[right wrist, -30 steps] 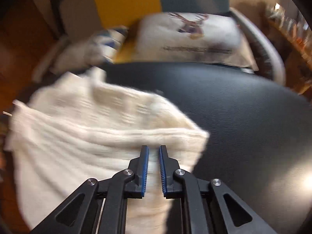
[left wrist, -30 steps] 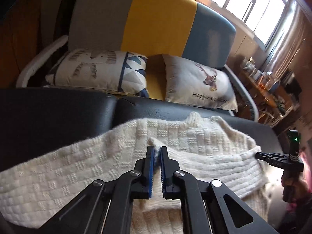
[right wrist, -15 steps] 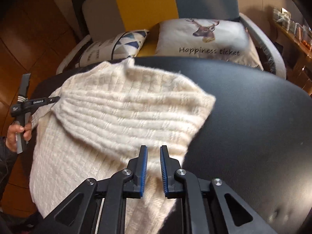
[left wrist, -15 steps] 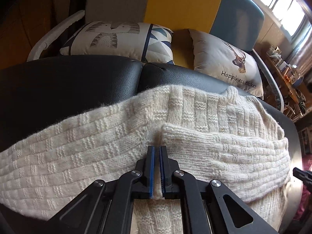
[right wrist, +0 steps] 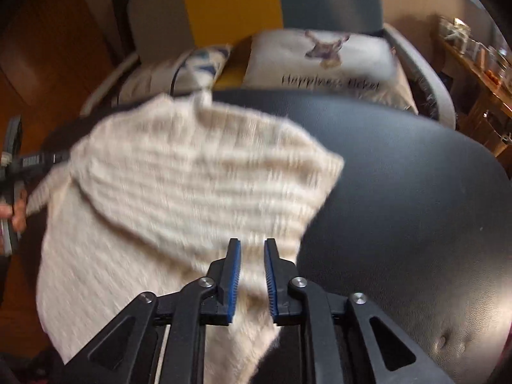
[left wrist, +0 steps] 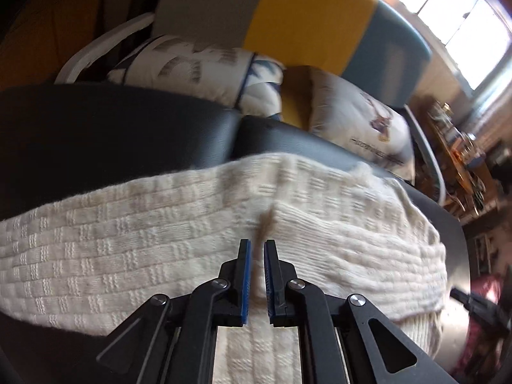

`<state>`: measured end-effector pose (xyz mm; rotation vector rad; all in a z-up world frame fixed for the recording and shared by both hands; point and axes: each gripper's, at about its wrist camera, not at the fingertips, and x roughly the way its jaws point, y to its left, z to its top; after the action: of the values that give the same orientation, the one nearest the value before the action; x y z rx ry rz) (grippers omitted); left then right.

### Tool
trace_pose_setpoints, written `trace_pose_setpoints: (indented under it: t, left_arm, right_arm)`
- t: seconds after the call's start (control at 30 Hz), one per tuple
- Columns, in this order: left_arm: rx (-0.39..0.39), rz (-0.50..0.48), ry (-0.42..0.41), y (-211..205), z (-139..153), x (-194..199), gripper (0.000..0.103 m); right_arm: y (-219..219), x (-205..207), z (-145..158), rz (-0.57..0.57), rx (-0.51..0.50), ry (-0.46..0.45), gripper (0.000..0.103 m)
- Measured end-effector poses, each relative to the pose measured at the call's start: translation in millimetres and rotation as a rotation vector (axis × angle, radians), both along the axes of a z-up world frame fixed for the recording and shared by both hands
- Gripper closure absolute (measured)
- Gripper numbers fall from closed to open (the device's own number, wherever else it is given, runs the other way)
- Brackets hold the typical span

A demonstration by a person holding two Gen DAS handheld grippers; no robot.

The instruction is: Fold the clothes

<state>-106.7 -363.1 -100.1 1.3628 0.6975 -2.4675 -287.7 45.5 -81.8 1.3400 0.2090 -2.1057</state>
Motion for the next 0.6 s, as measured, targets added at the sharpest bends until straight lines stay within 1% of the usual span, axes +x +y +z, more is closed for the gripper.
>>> trace_pose_setpoints:
  t: [0.07,0.13,0.17,0.2,0.23,0.27,0.33,0.37,0.47,0.5,0.53,0.57,0.6]
  left_arm:
    - [-0.009,-0.037,-0.005,12.7,-0.7,-0.1,0.094]
    - [-0.013,-0.068,0.002,20.8,-4.6,1.0,0.094]
    - [-0.024,-0.085,-0.012,24.9,-8.9,1.2,0.091]
    - [-0.034,-0.088,-0.05,26.3,-17.3,0.6,0.09]
    - [-0.043,-0.084,-0.097,26.7,-27.3,-0.2,0.09]
    - [-0.039,-0.079,-0.104,25.7,-32.9,1.2,0.09]
    - [-0.026,-0.07,-0.091,23.4,-37.3,5.2,0.09]
    - [0.011,-0.053,-0.063,19.0,-33.9,12.2,0.09]
    - [0.172,0.02,0.059,0.4,-19.2,41.5,0.09]
    - [0.22,0.064,0.094,-13.1,-16.2,60.5,0.09]
    - [0.265,0.116,0.128,-30.1,-14.2,83.9,0.086]
    - [0.31,0.169,0.161,-47.1,-12.2,107.3,0.079]
    - [0.355,0.222,0.194,-64.1,-10.2,130.7,0.074]
  right_arm:
    - [-4.4,-10.7,2.5,-0.047,-0.022,0.012,0.082]
    - [-11.4,-17.9,-0.7,-0.065,-0.033,0.007,0.082]
    - [-16.2,-17.2,-4.3,-0.064,-0.025,0.001,0.082]
    - [-20.9,-16.4,-8.0,-0.062,-0.016,-0.005,0.082]
    - [-25.8,-15.5,-12.0,-0.061,-0.005,-0.011,0.082]
    - [-31.0,-12.9,-19.6,-0.061,0.032,-0.023,0.082]
    - [-37.4,-8.2,-38.1,-0.064,0.103,-0.049,0.082]
    - [-38.6,-6.2,-47.5,-0.068,0.132,-0.061,0.082]
    - [-33.2,1.3,-36.9,-0.118,0.093,-0.008,0.081]
    - [-30.5,9.0,-26.4,-0.135,0.046,0.017,0.081]
    - [-30.5,22.8,-17.6,-0.125,-0.022,0.016,0.078]
    - [-30.6,36.5,-8.8,-0.115,-0.091,0.015,0.076]
    - [-31.4,50.8,-0.7,-0.102,-0.157,0.011,0.076]
